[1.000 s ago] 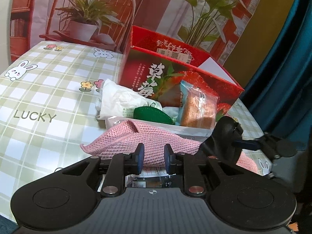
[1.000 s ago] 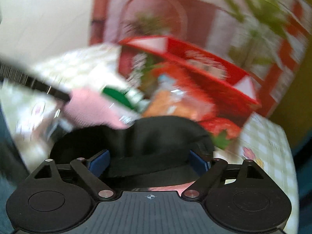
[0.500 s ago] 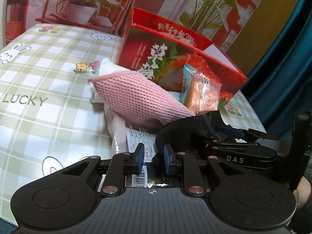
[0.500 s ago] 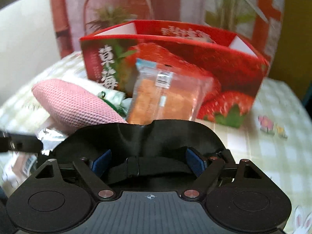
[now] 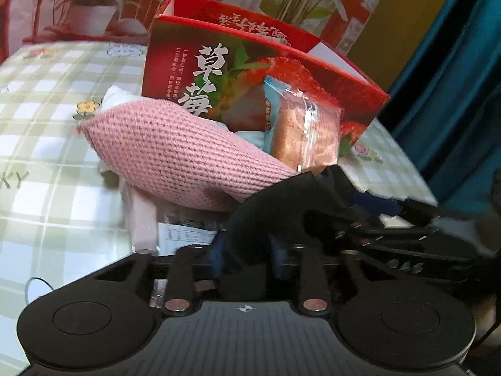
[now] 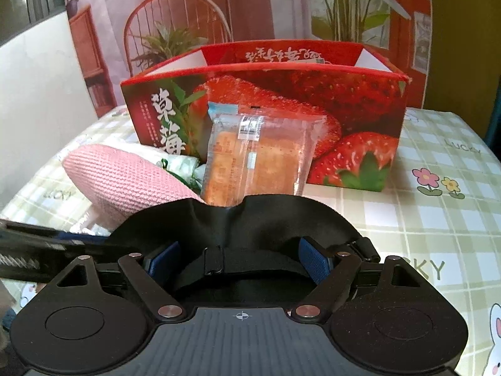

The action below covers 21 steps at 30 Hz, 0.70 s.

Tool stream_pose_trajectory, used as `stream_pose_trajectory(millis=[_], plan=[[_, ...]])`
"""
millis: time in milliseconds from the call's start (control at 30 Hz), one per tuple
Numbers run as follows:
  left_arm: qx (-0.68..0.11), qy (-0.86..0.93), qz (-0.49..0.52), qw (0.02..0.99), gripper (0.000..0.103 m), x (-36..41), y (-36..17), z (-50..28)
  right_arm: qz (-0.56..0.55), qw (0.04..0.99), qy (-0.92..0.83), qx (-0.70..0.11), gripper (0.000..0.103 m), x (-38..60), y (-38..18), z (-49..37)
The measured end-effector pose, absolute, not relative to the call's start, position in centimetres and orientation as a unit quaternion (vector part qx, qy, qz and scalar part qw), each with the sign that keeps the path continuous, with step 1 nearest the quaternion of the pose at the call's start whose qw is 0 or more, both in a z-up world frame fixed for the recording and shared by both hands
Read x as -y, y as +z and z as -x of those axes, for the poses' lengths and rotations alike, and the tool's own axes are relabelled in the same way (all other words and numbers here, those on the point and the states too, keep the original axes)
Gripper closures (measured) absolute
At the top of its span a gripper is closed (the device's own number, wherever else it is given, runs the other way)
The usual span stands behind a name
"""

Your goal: Organize soft objects

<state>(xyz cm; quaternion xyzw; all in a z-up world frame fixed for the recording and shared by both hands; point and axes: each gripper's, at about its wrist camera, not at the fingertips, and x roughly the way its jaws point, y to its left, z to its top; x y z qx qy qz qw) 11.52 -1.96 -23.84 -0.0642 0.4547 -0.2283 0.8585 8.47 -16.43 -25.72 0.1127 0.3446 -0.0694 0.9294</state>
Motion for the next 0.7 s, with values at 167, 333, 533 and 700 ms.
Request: stream_pose_trajectory(millis=[167, 333, 533, 700], plan=[[-0.433, -0.221, 0.053, 0.872, 0.087, 1.6, -23.5, -10.5, -0.096, 0.941, -0.086, -0.312, 0.019, 17.1, -25.0, -6.4], [-0.410, -0.217, 0.046, 0.885, 0.089, 1.0, -22.7, -9.6, -0.134, 0.945, -0.125, -0.271, 0.011, 19.7, -24.8, -4.3], [-0.415, -0.208, 0.049, 0.885, 0.089, 0.5, -23.0, -9.5, -0.200, 0.934, -0.136, -0.262, 0.011, 22.7, -26.2, -3.9], [-0.418, -0.206, 0.048, 0.884, 0.089, 0.6, -23.2, -9.6, -0.204, 0.937, -0.105, -0.264, 0.025, 22.6, -27.1, -4.6]])
